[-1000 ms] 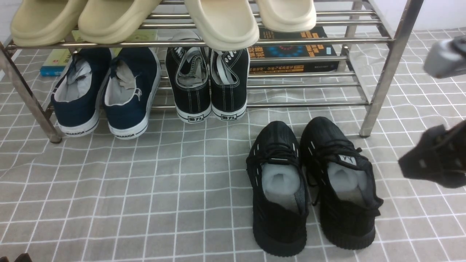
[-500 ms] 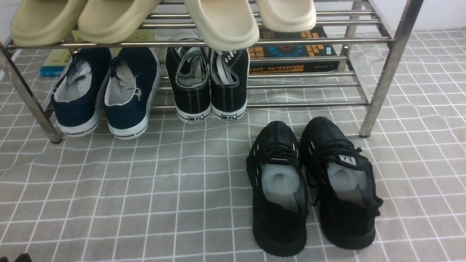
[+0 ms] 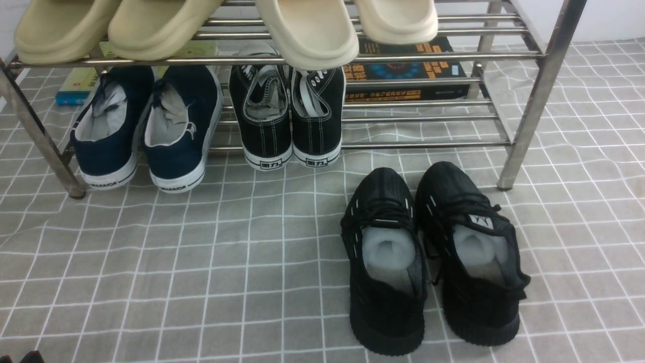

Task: Take the shoes off the shelf with your hand from the grey coffee tablecloth.

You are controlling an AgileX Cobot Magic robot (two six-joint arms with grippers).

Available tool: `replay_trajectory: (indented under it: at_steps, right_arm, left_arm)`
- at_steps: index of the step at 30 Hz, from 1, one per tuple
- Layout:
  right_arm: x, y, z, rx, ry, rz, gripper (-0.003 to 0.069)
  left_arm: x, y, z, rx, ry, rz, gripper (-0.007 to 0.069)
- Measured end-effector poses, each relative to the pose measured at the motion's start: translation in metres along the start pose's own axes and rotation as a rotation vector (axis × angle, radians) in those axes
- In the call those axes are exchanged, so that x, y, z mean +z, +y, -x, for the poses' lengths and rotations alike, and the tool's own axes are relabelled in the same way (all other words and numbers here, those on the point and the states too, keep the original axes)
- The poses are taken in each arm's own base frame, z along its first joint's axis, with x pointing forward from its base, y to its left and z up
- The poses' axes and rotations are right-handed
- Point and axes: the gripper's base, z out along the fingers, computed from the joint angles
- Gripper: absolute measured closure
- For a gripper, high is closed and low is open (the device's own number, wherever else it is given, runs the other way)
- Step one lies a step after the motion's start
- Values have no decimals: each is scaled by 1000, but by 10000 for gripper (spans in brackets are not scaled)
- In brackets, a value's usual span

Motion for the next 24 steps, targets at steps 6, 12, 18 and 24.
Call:
replay_trajectory:
  at_steps: [6,12,18,24]
  right_arm:
    - [-1,0,-1,0,-1,1,660]
    - [-3,4,-4,-40,14,54,659]
    - [-25,5,-19,-166,-98,193,659]
    - [-40,-7,-44,-323,-443,264,659]
  left_arm:
    - [0,0,0,0,0,0,383]
    - [0,0,0,0,0,0,383]
    - [0,0,0,0,0,0,383]
    - [0,0,0,0,0,0,383]
